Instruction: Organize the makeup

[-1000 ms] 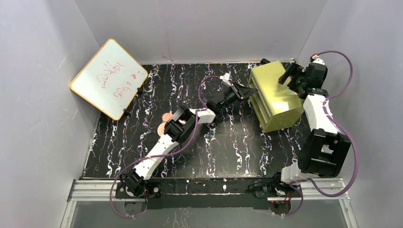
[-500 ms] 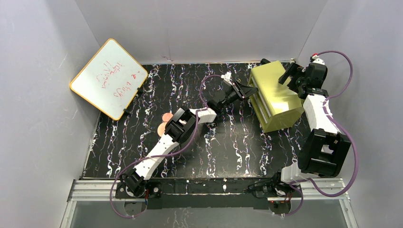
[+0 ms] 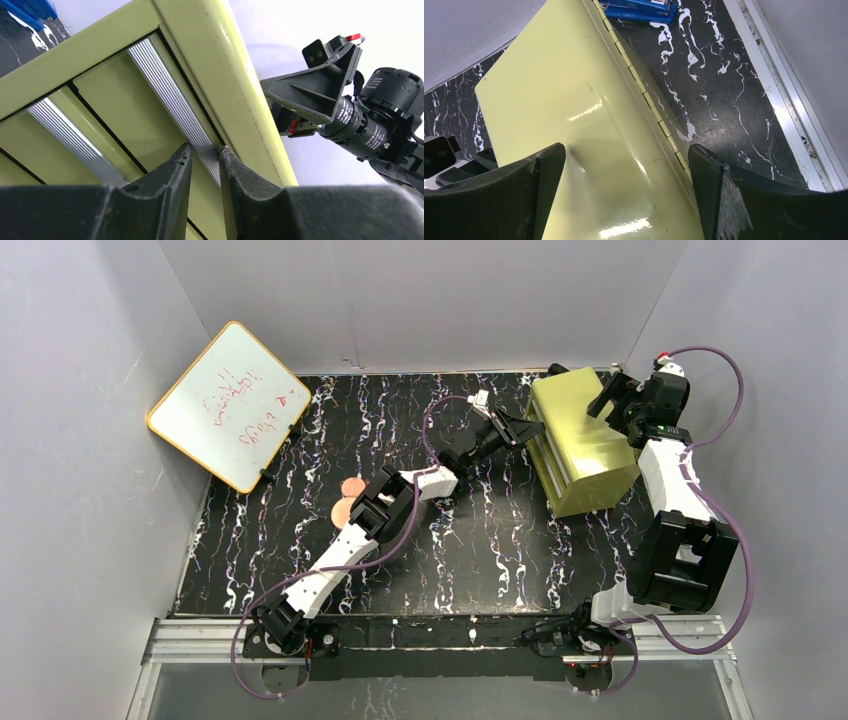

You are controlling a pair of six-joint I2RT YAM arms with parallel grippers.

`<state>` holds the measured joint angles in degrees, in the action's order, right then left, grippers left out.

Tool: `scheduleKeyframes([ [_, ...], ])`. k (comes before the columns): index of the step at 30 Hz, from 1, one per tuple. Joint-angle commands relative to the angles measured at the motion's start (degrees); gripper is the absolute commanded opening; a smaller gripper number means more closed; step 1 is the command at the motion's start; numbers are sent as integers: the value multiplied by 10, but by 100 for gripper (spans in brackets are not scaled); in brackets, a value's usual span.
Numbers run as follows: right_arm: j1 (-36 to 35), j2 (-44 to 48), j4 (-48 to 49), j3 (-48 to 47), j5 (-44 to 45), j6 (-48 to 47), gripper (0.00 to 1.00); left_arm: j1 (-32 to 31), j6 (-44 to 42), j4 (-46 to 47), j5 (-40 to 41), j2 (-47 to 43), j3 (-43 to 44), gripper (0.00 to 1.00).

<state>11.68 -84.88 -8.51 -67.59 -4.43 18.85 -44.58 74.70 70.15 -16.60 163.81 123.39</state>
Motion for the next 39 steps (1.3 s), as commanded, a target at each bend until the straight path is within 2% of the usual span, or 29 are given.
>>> scheduleKeyframes([
  [1,-3,-5,12,6,-20,1,100,-16,-13,-1,15,-11,31,21],
  [14,-3,-5,11,8,-23,0,100,-16,-27,-5,22,-25,22,1],
  [22,-3,-5,11,9,-23,0,100,-14,-42,-13,22,-40,3,0],
  [35,-3,-6,11,9,-25,1,100,31,-65,16,3,-119,-149,0],
  [39,-3,-9,11,8,-26,1,100,38,-64,23,-3,-124,-155,0],
])
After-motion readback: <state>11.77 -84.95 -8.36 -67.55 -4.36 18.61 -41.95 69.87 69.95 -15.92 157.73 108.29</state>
